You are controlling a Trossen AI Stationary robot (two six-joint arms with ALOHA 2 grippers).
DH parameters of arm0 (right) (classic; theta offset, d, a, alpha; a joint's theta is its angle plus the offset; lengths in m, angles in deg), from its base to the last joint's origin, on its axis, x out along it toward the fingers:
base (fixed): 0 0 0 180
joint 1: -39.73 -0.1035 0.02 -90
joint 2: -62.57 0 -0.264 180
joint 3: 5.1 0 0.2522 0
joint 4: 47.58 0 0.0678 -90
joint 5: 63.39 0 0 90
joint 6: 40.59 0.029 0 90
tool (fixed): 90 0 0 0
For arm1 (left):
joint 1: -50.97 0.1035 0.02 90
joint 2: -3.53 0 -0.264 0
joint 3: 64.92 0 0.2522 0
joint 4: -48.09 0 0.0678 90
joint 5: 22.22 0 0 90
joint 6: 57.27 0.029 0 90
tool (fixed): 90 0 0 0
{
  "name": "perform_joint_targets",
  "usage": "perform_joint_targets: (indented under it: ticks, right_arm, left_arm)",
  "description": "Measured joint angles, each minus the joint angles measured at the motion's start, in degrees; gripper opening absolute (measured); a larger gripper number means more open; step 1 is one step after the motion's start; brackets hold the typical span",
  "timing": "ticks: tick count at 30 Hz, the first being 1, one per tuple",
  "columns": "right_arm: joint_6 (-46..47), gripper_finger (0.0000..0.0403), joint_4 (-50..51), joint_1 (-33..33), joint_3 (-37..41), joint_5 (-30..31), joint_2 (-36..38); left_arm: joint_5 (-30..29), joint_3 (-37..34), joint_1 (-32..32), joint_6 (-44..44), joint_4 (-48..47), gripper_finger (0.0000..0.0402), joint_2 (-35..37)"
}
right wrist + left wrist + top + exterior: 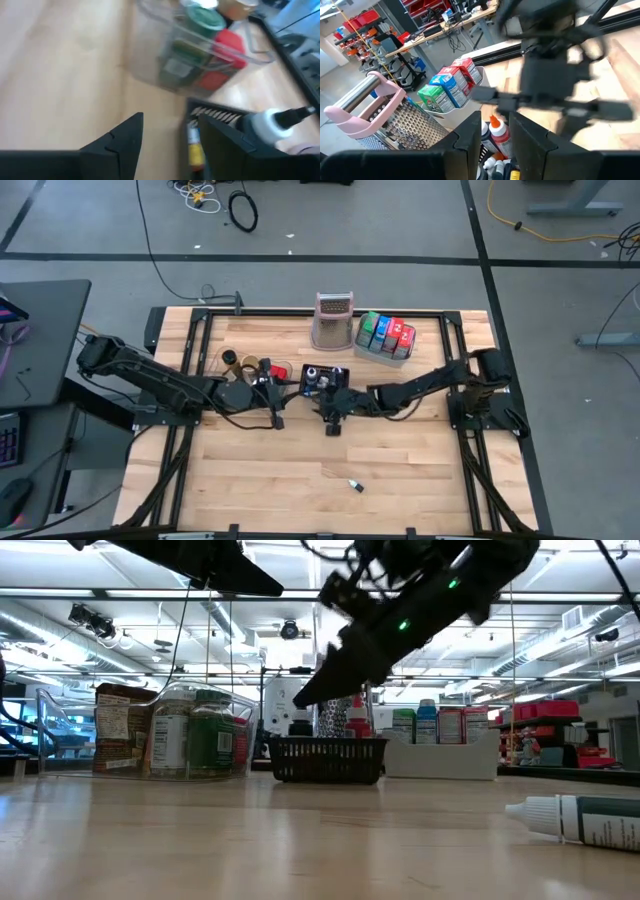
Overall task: Pick & Place Kitchen Items
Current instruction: Put the small green food coloring bottle into the black bin
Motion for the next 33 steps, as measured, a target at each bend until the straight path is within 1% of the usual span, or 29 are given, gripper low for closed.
perform_joint_targets:
  ticks: [3, 6, 8, 11, 14, 16, 21, 25, 30, 33]
  right_arm:
    - [4.4, 0.0201, 5.2, -3.2, 0.0, 0.0, 2.2]
    - [11.8, 0.0201, 14.7, -7.1, 0.0, -0.5, 5.0]
    - [18.1, 0.0201, 21.4, -9.7, 0.0, -2.7, 6.2]
    - [28.4, 0.0201, 28.5, -13.7, 0.0, -7.2, 6.6]
    - [36.2, 0.0201, 32.6, -17.5, 0.0, -11.1, 6.2]
    - [39.6, 0.0201, 34.8, -19.9, 0.1, -11.3, 6.1]
    - [43.6, 0.0201, 34.3, -23.5, 0.3, -8.3, 6.1]
    - [45.5, 0.0201, 31.8, -24.6, 0.4, -8.3, 5.2]
    - [45.7, 0.0201, 25.5, -25.5, 0.4, -9.4, 2.7]
    - [47.5, 0.0201, 24.5, -26.2, 0.4, -10.2, 1.7]
  left_arm:
    - [0.0, 0.0, 0.0, 0.3, 0.0, 0.011, 0.0]
    - [0.0, 0.0, 0.0, 0.2, 0.1, 0.011, 0.0]
    - [0.0, 0.0, 0.0, 0.3, 0.1, 0.011, 0.0]
    - [0.0, 0.0, 0.0, 0.3, 0.2, 0.011, 0.0]
    - [0.0, 0.0, 0.0, 0.0, 0.2, 0.011, 0.0]
    - [0.0, 0.0, 0.0, 0.0, 0.2, 0.011, 0.0]
    - [0.0, 0.0, 0.0, 0.0, 0.2, 0.011, 0.0]
    - [0.0, 0.0, 0.0, -0.1, 0.3, 0.011, 0.0]
    - [0.0, 0.0, 0.0, -0.1, 0.3, 0.011, 0.0]
    - [0.0, 0.0, 0.0, -0.2, 0.3, 0.011, 0.0]
